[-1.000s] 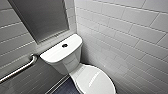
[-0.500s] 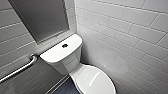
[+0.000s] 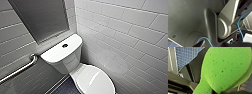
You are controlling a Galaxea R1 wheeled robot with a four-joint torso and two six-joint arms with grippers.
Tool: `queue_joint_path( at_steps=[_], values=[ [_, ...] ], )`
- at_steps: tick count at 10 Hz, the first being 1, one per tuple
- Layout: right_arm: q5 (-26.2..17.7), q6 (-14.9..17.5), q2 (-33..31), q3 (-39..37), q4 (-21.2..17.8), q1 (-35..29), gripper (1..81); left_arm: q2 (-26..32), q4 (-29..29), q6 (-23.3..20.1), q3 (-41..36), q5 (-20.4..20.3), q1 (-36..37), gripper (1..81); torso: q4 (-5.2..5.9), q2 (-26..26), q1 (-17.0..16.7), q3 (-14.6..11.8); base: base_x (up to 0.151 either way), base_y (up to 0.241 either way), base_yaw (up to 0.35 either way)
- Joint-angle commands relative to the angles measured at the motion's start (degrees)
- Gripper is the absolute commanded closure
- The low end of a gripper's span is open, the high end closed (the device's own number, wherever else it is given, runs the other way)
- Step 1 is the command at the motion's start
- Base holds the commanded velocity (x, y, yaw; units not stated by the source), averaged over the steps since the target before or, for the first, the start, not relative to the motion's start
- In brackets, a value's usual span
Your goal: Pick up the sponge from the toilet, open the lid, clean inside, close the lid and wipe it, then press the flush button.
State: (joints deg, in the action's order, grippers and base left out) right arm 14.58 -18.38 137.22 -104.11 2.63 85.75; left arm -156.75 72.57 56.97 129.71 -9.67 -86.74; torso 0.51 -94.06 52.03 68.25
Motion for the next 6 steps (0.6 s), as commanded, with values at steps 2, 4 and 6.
queue_joint_path(
  at_steps=[2,4,6],
  values=[
    [-1.66,0.11,7.39,-8.64,2.55,6.32,81.1,0.91,0.47,-0.1,0.28,1.93,-1.55,1.0,0.0,7.32,-4.72,-5.18,0.0,0.0,0.0],
    [-1.66,0.19,11.78,-14.6,2.38,7.29,81.1,-0.84,-0.23,-0.01,4.4,1.93,-1.73,1.0,-0.02,10.93,-7.06,-7.61,0.0,0.0,0.0],
    [-1.66,0.28,16.08,-21.82,2.28,7.47,81.1,-4.36,-0.24,-0.01,10.47,1.93,-2.08,1.0,0.0,15.19,-9.88,-10.7,0.0,0.0,0.0]
  ],
)
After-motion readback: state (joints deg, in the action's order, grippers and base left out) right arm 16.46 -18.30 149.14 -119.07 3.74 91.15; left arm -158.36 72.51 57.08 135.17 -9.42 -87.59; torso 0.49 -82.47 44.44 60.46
